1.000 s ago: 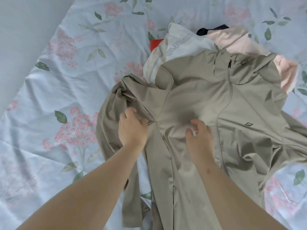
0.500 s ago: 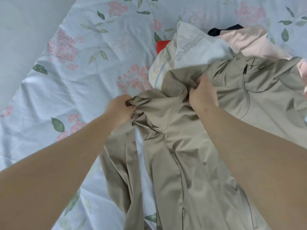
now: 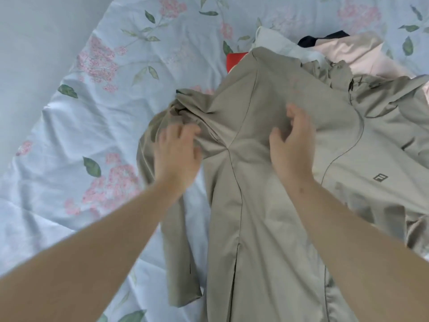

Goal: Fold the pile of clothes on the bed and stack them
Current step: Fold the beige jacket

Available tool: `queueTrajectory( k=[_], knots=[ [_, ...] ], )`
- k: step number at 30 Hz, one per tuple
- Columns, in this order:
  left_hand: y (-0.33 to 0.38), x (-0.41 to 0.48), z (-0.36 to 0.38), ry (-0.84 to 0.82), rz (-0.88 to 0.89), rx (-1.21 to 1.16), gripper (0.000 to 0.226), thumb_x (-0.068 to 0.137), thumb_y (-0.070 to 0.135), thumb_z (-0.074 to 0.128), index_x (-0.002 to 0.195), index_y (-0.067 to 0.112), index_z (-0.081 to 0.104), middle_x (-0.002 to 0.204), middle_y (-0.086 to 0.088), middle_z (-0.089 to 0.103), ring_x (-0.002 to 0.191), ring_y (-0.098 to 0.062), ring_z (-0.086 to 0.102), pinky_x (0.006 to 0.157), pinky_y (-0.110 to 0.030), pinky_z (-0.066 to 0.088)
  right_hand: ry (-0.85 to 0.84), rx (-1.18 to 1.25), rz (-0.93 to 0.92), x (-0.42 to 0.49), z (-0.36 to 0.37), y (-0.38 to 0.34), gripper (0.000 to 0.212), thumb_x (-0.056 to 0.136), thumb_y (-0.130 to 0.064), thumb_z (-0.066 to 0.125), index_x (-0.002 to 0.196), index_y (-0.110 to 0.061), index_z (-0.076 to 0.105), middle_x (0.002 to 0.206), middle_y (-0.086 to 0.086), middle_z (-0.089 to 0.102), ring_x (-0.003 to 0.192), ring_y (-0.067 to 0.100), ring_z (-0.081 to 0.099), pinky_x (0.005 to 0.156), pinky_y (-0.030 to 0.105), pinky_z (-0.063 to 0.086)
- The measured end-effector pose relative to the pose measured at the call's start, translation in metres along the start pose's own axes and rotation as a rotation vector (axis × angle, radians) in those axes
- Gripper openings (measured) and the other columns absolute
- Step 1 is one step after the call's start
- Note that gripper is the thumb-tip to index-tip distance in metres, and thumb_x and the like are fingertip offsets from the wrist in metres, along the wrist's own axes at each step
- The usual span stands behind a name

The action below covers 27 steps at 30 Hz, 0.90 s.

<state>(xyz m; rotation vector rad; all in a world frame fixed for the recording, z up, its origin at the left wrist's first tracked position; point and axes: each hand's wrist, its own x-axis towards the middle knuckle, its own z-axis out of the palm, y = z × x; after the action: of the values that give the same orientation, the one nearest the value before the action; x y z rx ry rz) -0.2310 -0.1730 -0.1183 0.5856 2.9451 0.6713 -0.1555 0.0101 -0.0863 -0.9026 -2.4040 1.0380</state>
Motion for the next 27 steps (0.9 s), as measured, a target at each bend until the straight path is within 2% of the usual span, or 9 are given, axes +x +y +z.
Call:
queueTrajectory(
  k=[2, 5, 8, 13, 16, 19, 23, 25, 27],
  knots=[
    [0.012, -0.048, 0.017, -0.116, 0.044, -0.087, 0.029, 0.084, 0.012, 0.061, 0.113, 0.01, 0.062, 0.109, -0.017, 0.053, 0.104, -0.036, 0.05, 0.089, -0.04, 0.039, -0.018, -0.105, 0.052, -0.043, -0.009, 0.02, 0.041, 0.086, -0.007, 0.054, 0.127, -0.012, 0.052, 0.122, 0.008, 0.055, 0.113, 0.028, 0.047, 0.099, 0.041, 0.036],
    [0.019, -0.12, 0.036, -0.287, 0.05, -0.119, 0.024, 0.086, 0.017, 0.063, 0.109, 0.013, 0.064, 0.111, -0.011, 0.054, 0.104, -0.032, 0.053, 0.088, -0.037, 0.04, -0.199, -0.298, 0.197, -0.116, -0.028, 0.055, 0.038, 0.088, -0.01, 0.055, 0.126, -0.014, 0.054, 0.125, 0.007, 0.055, 0.115, 0.028, 0.045, 0.097, 0.037, 0.031],
    [0.023, -0.172, 0.041, -0.298, 0.106, -0.028, 0.029, 0.076, 0.016, 0.074, 0.104, 0.016, 0.068, 0.123, -0.011, 0.058, 0.114, -0.034, 0.056, 0.09, -0.044, 0.044, -0.354, -0.484, 0.271, -0.184, -0.047, 0.083, 0.042, 0.089, -0.016, 0.055, 0.131, -0.018, 0.053, 0.133, 0.002, 0.05, 0.123, 0.025, 0.041, 0.102, 0.038, 0.028],
    [0.021, -0.238, 0.039, -0.233, 0.161, 0.045, 0.041, 0.069, 0.019, 0.083, 0.107, 0.011, 0.07, 0.129, -0.017, 0.057, 0.114, -0.039, 0.058, 0.088, -0.052, 0.047, -0.446, -0.558, 0.292, -0.265, -0.072, 0.104, 0.044, 0.092, -0.026, 0.052, 0.135, -0.026, 0.049, 0.145, -0.007, 0.041, 0.134, 0.019, 0.033, 0.107, 0.039, 0.024],
    [0.015, -0.279, 0.037, -0.312, 0.08, 0.004, 0.046, 0.076, 0.027, 0.076, 0.119, 0.015, 0.063, 0.139, -0.013, 0.047, 0.117, -0.037, 0.053, 0.095, -0.049, 0.043, -0.43, -0.539, 0.294, -0.304, -0.088, 0.112, 0.043, 0.091, -0.027, 0.055, 0.134, -0.025, 0.052, 0.145, -0.005, 0.042, 0.134, 0.021, 0.035, 0.106, 0.039, 0.024],
    [0.014, -0.317, 0.033, -0.393, -0.126, -0.23, 0.058, 0.081, 0.034, 0.069, 0.133, 0.02, 0.047, 0.149, -0.002, 0.024, 0.13, -0.021, 0.037, 0.102, -0.035, 0.036, -0.435, -0.524, 0.287, -0.338, -0.104, 0.118, 0.044, 0.091, -0.03, 0.055, 0.135, -0.028, 0.049, 0.145, -0.007, 0.04, 0.135, 0.018, 0.032, 0.108, 0.037, 0.021],
    [0.02, -0.353, 0.019, -0.387, -0.218, -0.343, 0.079, 0.075, 0.032, 0.075, 0.14, 0.022, 0.033, 0.143, 0.011, 0.02, 0.106, 0.014, 0.029, 0.088, -0.022, 0.035, -0.458, -0.506, 0.307, -0.378, -0.131, 0.13, 0.046, 0.092, -0.036, 0.051, 0.137, -0.031, 0.042, 0.146, -0.012, 0.036, 0.136, 0.013, 0.028, 0.109, 0.035, 0.018],
    [0.023, -0.364, 0.015, -0.451, -0.24, -0.287, 0.072, 0.076, 0.026, 0.075, 0.137, 0.026, 0.037, 0.138, 0.011, 0.032, 0.099, 0.008, 0.036, 0.082, -0.021, 0.037, -0.47, -0.517, 0.289, -0.396, -0.145, 0.134, 0.046, 0.092, -0.034, 0.054, 0.137, -0.029, 0.044, 0.144, -0.01, 0.039, 0.134, 0.014, 0.033, 0.11, 0.035, 0.019],
    [0.024, -0.369, 0.011, -0.519, -0.381, -0.386, 0.046, 0.081, 0.015, 0.07, 0.122, 0.028, 0.052, 0.115, 0.004, 0.055, 0.08, -0.007, 0.053, 0.065, -0.022, 0.044, -0.495, -0.536, 0.257, -0.411, -0.157, 0.135, 0.047, 0.086, -0.029, 0.064, 0.131, -0.022, 0.053, 0.136, -0.004, 0.05, 0.128, 0.021, 0.044, 0.107, 0.04, 0.027]
  ],
)
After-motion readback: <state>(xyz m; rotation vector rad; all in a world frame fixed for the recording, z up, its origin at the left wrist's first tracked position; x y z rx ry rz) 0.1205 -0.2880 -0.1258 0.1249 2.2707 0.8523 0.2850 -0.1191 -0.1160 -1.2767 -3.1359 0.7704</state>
